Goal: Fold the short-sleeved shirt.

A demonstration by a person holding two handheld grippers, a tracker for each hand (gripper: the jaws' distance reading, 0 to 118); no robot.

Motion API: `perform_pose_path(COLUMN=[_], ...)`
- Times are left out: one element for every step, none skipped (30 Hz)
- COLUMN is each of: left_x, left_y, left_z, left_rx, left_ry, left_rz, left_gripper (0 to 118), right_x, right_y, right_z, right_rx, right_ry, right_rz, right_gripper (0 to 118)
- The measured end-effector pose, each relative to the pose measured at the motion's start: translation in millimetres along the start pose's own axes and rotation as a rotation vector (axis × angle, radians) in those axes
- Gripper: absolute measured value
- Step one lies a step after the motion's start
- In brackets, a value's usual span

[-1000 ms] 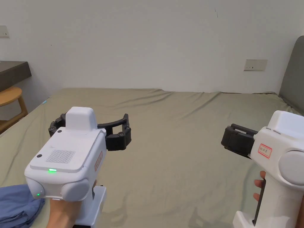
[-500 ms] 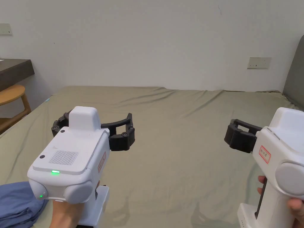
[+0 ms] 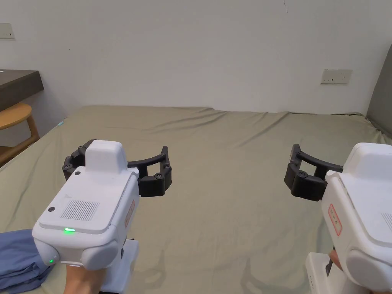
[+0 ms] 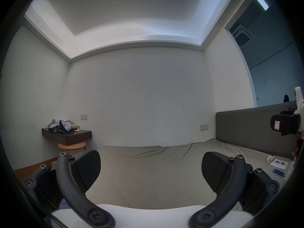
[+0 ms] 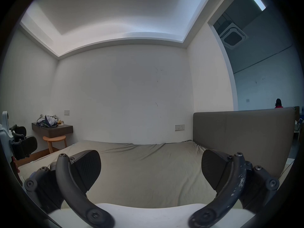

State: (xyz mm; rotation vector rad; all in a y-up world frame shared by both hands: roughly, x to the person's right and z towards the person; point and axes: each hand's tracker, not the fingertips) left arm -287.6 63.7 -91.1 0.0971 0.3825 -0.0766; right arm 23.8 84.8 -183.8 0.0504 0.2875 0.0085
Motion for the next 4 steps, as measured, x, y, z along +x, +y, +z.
perform_pose_path(left_x=[0.1, 0.2, 1.4, 1.6], left_y=[-0.7, -1.4, -1.4, -1.7], left_z=[-0.7, -1.1, -1.2, -1.4], left_rx=[-0.003, -0.004, -0.005, -0.005], left_ry=[0.0, 0.001, 0.003, 0.003], left_rz=[-0.002, -0.005, -0.006, -0.005], left_gripper=[118, 118, 118, 118], right_x=[-0.2, -0.7, -1.1, -1.1], right_y=[-0.6, -1.1, -1.3, -1.6], right_z=[-0.2, -0.2, 0.1, 0.6], right_rx=[0.007, 0.012, 0.014, 0.017], right_ry=[0.002, -0.002, -0.005, -0.004], right_rz=[0.011, 0.018, 0.024, 0.028], right_gripper=[118, 118, 118, 118])
